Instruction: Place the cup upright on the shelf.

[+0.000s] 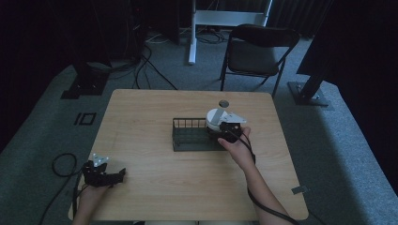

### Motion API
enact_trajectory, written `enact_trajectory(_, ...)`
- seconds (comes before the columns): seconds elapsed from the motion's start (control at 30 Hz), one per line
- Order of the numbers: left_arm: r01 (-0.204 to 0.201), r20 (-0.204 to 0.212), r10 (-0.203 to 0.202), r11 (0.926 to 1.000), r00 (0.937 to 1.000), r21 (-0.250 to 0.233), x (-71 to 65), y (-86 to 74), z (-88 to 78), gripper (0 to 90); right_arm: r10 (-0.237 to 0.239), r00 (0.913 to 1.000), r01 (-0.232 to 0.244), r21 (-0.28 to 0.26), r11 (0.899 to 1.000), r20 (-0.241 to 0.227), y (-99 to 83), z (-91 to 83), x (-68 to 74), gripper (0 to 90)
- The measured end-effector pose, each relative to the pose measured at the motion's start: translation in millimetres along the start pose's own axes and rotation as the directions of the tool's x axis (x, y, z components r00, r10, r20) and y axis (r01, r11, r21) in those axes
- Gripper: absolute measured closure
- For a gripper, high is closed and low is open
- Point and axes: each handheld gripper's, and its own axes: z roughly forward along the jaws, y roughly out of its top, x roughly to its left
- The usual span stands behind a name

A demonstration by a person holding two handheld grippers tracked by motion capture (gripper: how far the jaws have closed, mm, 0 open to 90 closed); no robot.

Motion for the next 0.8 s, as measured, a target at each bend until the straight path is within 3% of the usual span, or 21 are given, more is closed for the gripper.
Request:
enact_trajectory(0.5,0.000,0.000,0.000,1.0000,1.0000,0.000,0.0,0.0,0.0,0.2,-0.022,0.9997,0.022,-0.032,0.999,-0.004,-6.1,-1.3,-1.2,17.9)
enact_trajectory(0.6,0.000,0.000,0.000,1.0000,1.0000,0.000,0.0,0.0,0.0,0.2,-0.029,0.9996,0.029,-0.043,0.999,0.001,-7.0,-1.7,0.2,13.0)
enact_trajectory(0.8,0.000,0.000,0.000,1.0000,1.0000,0.000,0.0,0.0,0.0,0.2,-0.026,0.9997,0.025,-0.070,0.997,-0.006,-6.4,-5.8,0.9,12.1)
